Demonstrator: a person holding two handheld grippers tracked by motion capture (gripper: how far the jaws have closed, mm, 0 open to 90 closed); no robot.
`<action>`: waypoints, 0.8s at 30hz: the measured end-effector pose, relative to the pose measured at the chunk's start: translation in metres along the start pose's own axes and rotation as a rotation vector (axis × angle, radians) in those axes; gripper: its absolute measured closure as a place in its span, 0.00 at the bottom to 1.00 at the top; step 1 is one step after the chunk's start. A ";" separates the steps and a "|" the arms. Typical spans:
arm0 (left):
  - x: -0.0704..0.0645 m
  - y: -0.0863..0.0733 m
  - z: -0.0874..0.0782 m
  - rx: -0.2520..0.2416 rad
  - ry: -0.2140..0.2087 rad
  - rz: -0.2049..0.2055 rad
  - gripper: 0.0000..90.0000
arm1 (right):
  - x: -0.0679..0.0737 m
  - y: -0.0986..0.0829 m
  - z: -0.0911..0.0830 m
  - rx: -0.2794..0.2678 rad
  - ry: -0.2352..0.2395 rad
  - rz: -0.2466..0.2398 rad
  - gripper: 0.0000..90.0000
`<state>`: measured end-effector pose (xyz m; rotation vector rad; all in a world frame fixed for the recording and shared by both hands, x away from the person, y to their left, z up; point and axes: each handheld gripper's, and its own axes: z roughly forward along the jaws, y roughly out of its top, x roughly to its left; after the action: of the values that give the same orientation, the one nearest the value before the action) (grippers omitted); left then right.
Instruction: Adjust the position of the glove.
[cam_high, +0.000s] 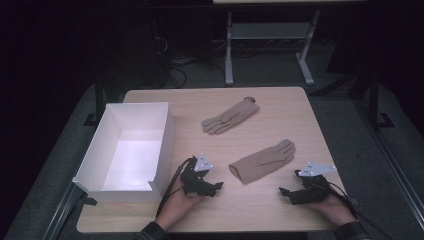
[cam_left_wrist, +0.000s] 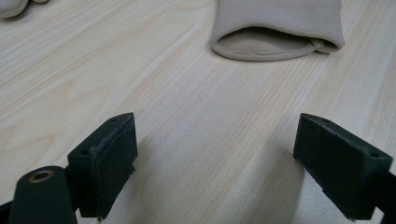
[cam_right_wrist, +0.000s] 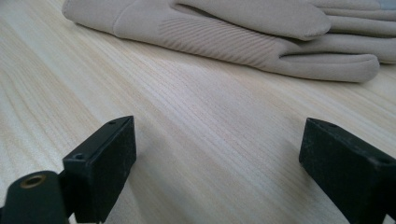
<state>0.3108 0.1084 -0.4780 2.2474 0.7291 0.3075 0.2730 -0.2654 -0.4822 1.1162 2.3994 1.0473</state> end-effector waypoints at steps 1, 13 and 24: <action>0.000 0.000 0.000 0.000 0.000 0.000 0.14 | 0.000 0.000 0.000 0.000 0.000 0.002 0.12; 0.001 0.000 0.001 -0.002 -0.004 0.002 0.14 | -0.002 0.001 -0.003 0.009 -0.006 0.008 0.24; 0.001 -0.001 -0.001 -0.003 -0.022 0.025 0.15 | 0.003 0.021 -0.004 0.004 0.031 0.017 0.90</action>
<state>0.3106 0.1099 -0.4780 2.2553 0.6884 0.2954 0.2804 -0.2562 -0.4635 1.1318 2.4214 1.0732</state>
